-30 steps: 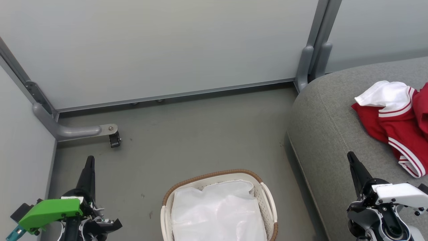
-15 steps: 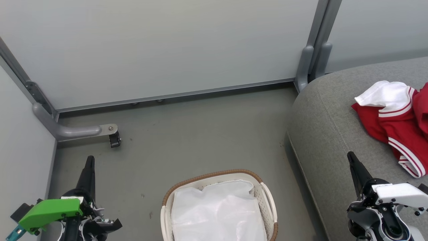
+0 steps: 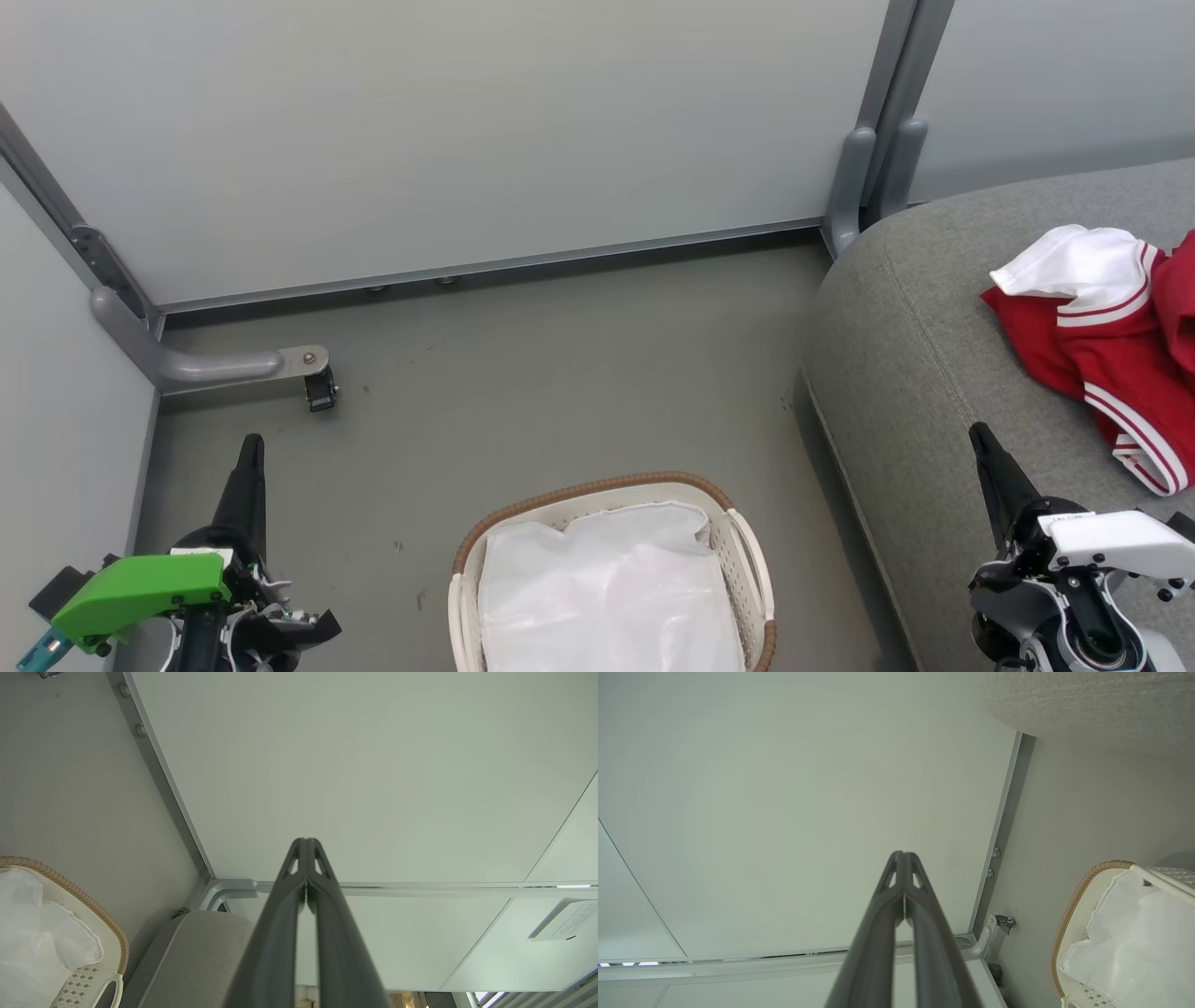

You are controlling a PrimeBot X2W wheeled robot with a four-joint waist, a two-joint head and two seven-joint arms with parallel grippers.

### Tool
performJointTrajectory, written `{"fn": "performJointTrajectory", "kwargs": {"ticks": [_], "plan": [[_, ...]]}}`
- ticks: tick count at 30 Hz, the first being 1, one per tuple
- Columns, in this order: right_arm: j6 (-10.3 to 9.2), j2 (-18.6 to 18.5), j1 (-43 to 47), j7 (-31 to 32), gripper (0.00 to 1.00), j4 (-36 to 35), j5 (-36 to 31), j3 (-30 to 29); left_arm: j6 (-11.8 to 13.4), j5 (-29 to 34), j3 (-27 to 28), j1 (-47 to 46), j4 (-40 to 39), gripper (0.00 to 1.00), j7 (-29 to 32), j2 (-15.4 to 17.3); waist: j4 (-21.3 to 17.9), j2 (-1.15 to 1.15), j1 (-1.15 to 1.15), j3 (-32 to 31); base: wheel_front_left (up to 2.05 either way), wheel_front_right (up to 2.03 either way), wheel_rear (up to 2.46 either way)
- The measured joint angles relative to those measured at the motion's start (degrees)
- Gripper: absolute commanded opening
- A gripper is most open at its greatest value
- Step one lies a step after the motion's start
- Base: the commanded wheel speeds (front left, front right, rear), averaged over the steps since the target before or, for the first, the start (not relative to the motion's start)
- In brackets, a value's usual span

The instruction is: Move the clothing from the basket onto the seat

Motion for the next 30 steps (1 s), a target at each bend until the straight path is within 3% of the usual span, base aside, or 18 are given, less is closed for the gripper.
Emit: {"fn": "performJointTrajectory", "kwargs": {"ticks": [30], "plan": [[-0.01,0.0,0.0,0.0,0.0,0.0,0.0,0.0,0.0,0.0,0.0,0.0,0.0,0.0,0.0,0.0,0.0,0.0,0.0,0.0,0.0,0.0,0.0]]}}
